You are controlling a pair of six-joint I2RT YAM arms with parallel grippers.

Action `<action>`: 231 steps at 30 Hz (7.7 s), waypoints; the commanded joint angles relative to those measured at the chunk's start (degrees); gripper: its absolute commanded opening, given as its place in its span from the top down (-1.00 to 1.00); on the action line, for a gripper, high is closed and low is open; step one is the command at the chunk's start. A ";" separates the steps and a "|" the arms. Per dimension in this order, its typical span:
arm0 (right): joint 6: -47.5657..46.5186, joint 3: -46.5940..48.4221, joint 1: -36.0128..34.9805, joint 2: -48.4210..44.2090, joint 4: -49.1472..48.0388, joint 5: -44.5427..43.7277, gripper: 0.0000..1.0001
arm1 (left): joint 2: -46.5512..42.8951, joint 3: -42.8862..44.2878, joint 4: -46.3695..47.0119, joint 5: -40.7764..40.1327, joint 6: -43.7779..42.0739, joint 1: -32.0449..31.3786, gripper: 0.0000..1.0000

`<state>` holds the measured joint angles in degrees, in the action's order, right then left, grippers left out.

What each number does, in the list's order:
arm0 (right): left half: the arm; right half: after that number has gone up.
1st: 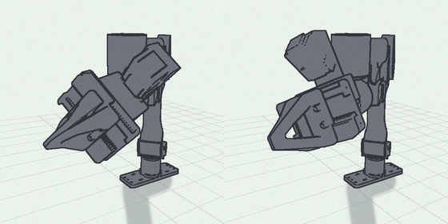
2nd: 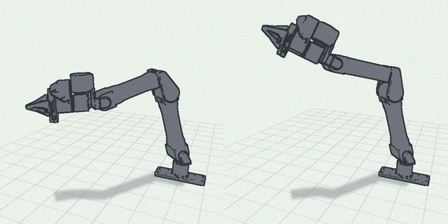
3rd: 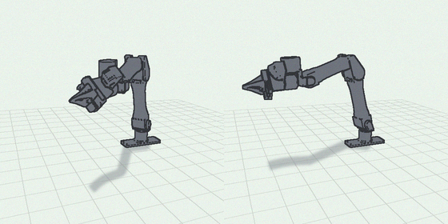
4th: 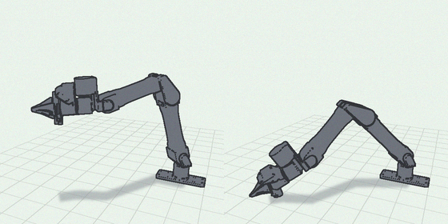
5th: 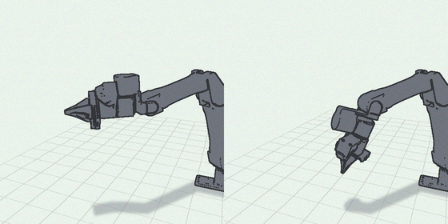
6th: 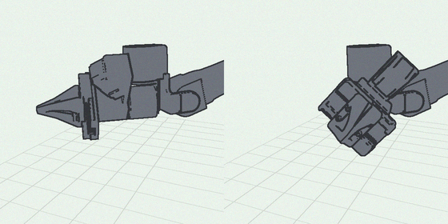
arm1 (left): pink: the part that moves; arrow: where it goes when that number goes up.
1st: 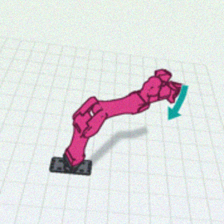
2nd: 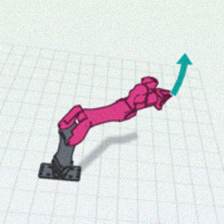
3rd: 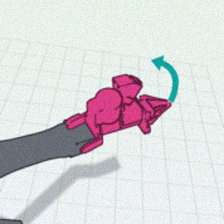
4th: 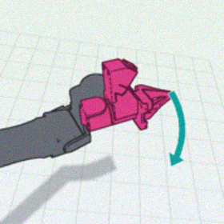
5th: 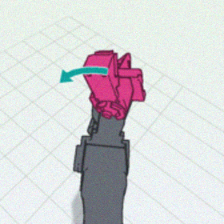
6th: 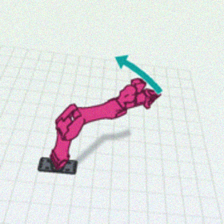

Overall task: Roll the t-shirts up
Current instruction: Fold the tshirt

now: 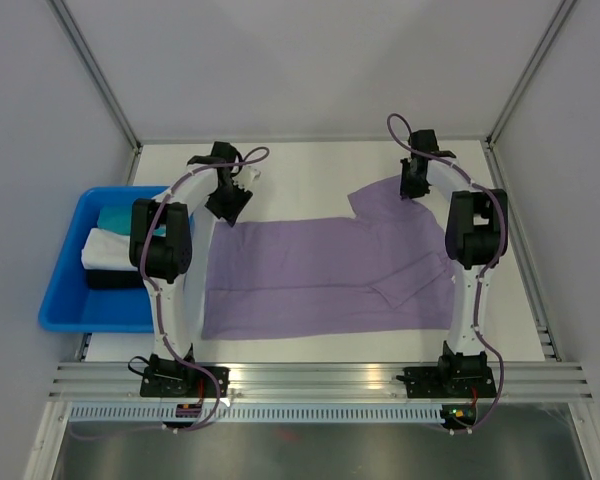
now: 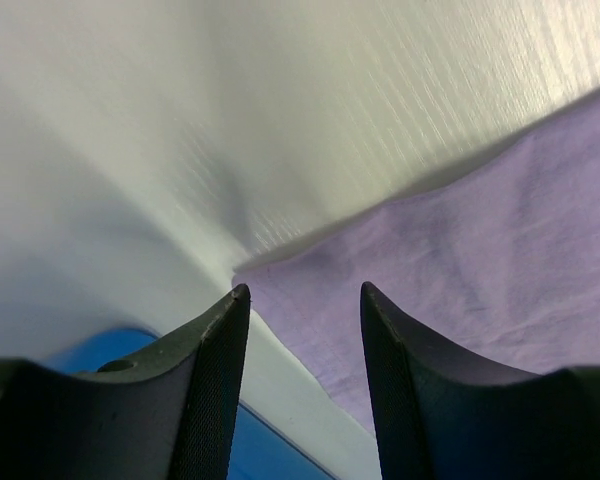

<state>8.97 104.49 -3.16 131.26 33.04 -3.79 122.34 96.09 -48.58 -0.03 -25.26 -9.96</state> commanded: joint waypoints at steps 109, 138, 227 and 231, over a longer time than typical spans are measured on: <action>11.42 -47.28 -4.83 -51.30 -2.80 -5.08 -0.04 | -32.88 -31.06 -10.14 22.27 -34.34 2.92 0.40; 14.76 -40.41 -16.70 -28.25 -7.81 -10.80 0.98 | -26.28 -40.81 4.72 16.12 -18.87 1.52 0.42; 20.38 -59.13 5.61 -50.76 -6.46 -4.64 0.71 | -25.40 -39.05 10.25 17.96 -13.86 0.20 0.43; 19.51 -60.89 9.31 -42.95 -10.97 -3.94 0.85 | -23.03 -38.61 12.36 16.12 -12.10 0.20 0.43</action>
<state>29.98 44.27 4.64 84.49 29.89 -8.58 97.21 57.47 -39.88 16.49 -40.47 -9.52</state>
